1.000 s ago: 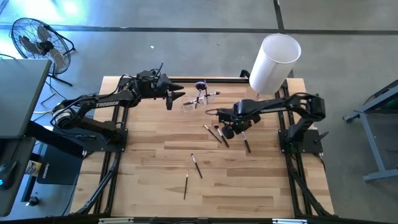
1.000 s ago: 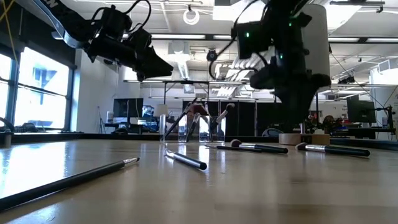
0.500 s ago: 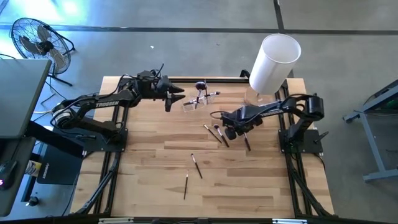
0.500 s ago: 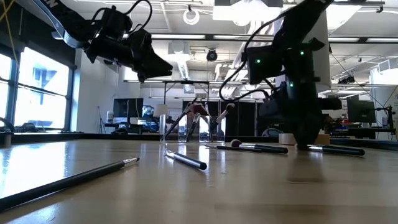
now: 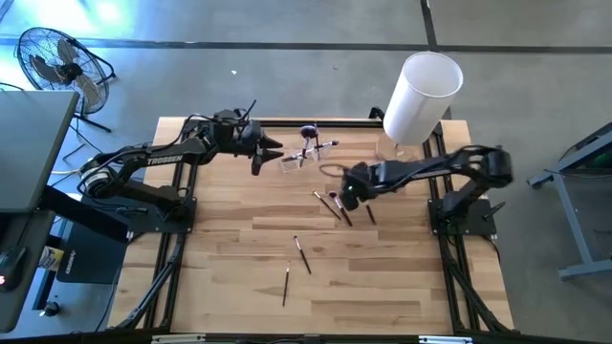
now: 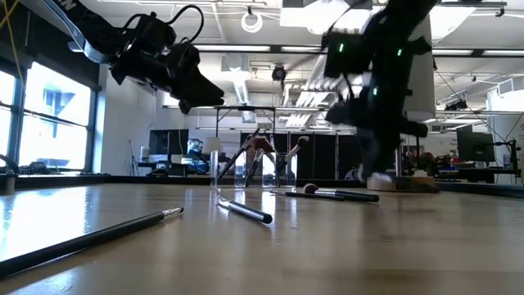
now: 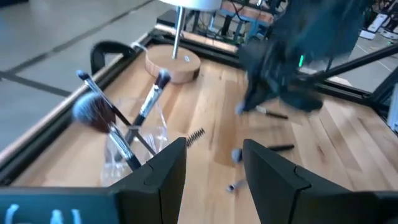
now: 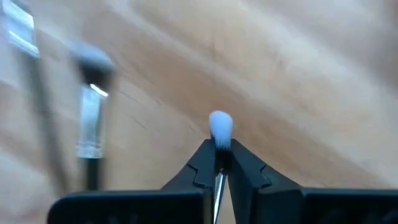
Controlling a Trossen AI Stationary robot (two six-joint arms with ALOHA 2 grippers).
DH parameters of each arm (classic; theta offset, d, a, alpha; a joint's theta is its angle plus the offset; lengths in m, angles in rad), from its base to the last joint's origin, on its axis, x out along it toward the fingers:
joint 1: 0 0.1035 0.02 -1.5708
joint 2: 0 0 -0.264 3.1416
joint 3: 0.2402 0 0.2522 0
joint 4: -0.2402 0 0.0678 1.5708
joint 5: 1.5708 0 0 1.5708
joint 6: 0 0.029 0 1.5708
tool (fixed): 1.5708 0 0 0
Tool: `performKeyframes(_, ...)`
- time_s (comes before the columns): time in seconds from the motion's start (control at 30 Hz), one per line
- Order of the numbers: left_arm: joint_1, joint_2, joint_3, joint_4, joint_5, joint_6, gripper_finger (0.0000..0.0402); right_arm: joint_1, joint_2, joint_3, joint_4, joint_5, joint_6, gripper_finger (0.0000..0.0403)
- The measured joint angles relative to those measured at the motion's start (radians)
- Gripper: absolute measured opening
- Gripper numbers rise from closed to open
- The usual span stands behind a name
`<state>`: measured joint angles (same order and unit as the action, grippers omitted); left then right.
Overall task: Put items in baskets/containers
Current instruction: Put the black powder brush into the transparent organizer
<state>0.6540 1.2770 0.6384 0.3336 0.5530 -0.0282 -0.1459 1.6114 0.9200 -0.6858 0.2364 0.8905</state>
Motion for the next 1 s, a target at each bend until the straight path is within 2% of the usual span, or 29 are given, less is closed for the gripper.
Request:
performKeyframes(0.13, 0.000, -0.021, 0.000, -0.054, 0.007, 0.002, 0.0156, -0.005, -0.130, -0.003, 0.103, 0.033, -0.039, 0.0010)
performKeyframes(0.23, 0.000, -0.045, 0.000, -0.082, -0.006, 0.008, 0.0156, -0.005, -0.243, -0.015, 0.320, 0.136, -0.186, 0.0010)
performKeyframes(0.3, 0.000, -0.063, 0.000, -0.097, -0.009, 0.009, 0.0156, -0.013, -0.294, -0.050, 0.584, 0.185, -0.351, 0.0010)
performKeyframes(0.43, 0.000, -0.105, 0.000, -0.132, -0.021, 0.009, 0.0156, -0.070, -0.299, -0.163, 1.227, 0.174, -0.718, 0.0008)
performKeyframes(0.53, 0.000, -0.130, 0.000, -0.140, -0.032, 0.009, 0.0156, -0.126, -0.200, -0.223, 1.695, 0.182, -0.892, 0.0008)
performKeyframes(0.6, 0.000, -0.140, 0.000, -0.156, -0.039, 0.009, 0.0156, -0.166, -0.106, -0.230, 1.850, 0.165, -0.941, 0.0009)
performKeyframes(0.83, 0.000, -0.150, 0.000, -0.158, -0.058, -0.003, 0.0156, -0.240, 0.189, -0.111, 1.845, 0.018, -0.867, 0.0007)
performKeyframes(0.93, 0.000, -0.151, 0.000, -0.158, -0.058, -0.003, 0.0156, -0.241, 0.252, -0.062, 1.779, -0.005, -0.869, 0.0009)
performKeyframes(1.0, 0.000, -0.151, 0.000, -0.158, -0.059, -0.004, 0.0156, -0.240, 0.261, -0.028, 1.675, -0.001, -0.871, 0.0017)
